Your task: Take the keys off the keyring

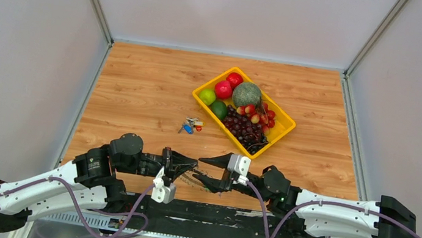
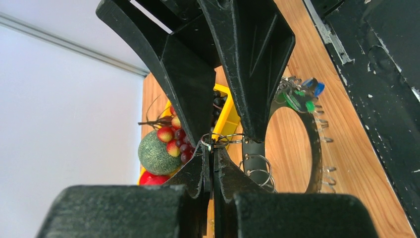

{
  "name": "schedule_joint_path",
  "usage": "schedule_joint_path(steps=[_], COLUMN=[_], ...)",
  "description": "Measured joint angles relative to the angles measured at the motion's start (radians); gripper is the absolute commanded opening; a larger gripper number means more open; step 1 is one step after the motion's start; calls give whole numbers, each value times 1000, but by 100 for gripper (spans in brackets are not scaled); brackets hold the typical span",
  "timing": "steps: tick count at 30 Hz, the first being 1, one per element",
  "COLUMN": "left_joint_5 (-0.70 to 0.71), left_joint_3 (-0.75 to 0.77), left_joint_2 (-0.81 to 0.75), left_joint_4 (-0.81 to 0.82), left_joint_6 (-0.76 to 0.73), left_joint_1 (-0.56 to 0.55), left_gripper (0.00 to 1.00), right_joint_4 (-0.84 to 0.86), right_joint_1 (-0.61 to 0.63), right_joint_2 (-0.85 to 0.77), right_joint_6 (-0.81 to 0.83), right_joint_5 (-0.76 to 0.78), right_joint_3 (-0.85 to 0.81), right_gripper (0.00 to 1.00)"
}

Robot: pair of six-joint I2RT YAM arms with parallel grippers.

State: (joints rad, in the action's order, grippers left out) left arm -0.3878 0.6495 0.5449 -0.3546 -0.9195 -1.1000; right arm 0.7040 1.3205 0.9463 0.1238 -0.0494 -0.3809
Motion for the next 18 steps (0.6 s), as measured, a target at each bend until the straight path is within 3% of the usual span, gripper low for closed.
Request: schedule_joint_path(steps=[18], left_joint_5=[-5], left_joint_3=[-3], left_joint_2=[-23], left_joint_4=[2], left_joint_6=[0], left_joint_1=[0], left_gripper=[0], right_joint_4=[39], right_joint_1=[0], right_joint_2=[67], right_joint_6=[-33], right_joint_5=[3], right_joint_3=[-10], right_gripper=[47])
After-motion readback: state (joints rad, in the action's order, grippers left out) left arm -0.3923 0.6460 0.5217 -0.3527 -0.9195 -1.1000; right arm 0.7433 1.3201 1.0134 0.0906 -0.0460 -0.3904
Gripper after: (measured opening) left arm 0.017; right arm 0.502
